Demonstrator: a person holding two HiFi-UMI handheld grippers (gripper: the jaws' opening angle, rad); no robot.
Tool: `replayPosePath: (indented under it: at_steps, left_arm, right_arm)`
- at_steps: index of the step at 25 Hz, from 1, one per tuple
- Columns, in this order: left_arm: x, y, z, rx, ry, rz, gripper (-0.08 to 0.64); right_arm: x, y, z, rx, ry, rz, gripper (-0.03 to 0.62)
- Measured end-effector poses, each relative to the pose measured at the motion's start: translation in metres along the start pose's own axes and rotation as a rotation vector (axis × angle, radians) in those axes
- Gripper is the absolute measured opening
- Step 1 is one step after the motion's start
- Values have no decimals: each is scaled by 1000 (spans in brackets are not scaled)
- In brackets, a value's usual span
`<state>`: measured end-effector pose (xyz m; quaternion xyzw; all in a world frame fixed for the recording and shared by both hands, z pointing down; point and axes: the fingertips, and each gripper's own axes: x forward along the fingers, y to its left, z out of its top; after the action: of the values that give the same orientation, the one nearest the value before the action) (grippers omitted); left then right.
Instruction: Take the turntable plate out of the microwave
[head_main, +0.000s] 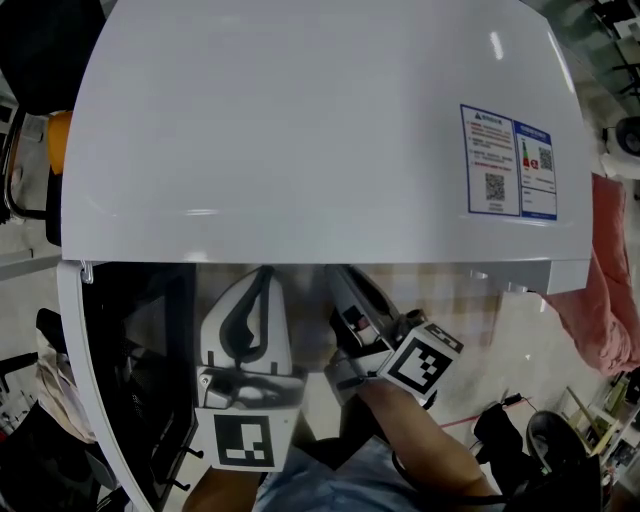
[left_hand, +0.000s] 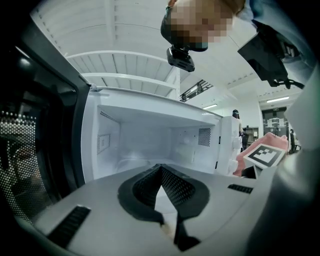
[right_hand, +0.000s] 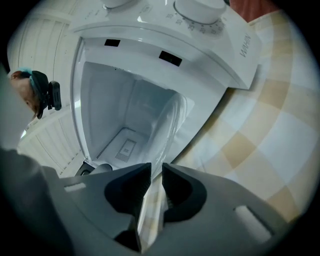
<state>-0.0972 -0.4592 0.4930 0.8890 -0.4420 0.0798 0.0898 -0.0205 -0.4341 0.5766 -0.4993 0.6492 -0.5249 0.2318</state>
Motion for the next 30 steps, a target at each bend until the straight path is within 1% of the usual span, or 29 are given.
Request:
replayPosePath:
  at_steps: [1,2,3,5,7,10,12,14,16,24,26,29,30]
  left_arm:
    - [1,1,0,1,-1,0,6]
    - [2,1,1,2,-2,0,6]
    - [3,3,2,2,-3,1,6]
    - [4,5,2,2,-3,4,6]
    - [4,7,3,4,-1,4,6]
    - [5,9,2,3,-1,5,6]
    - [6,10,2,4,0,6,6]
    - [6,11,1,8,4,6,6]
    - [5,11,1,8,7,9,6]
    - [-3,8,-6,-8,26,26,6]
    - [-4,7,-8,-13,27,26,6]
    - [-4,8,-7,-15,23,23,6]
    - [-4,9,-6,-12,23,23,6]
  right_arm:
    - [2,0,2,1,-5,7,75]
    - [4,0,5,10,-13,18,119]
    - [7,0,9,26,-22,30,147]
    - [14,-1,13,58,-32,53,152]
    - [19,-2,15,80,-37,69,152]
    - [25,-2,18,85,-38,83,152]
    - [26,-4,19,98,-36,78,135]
    - [26,-5,18,107,-32,84,95]
    - [25,-3,18,107,-28,96,69]
    - [10,-1,2,139,-4,108,64]
    - [9,0,-2,133,6,111,65]
    - [15,0,2,118,5,128,76]
    - [19,0,4,123,3,138,97]
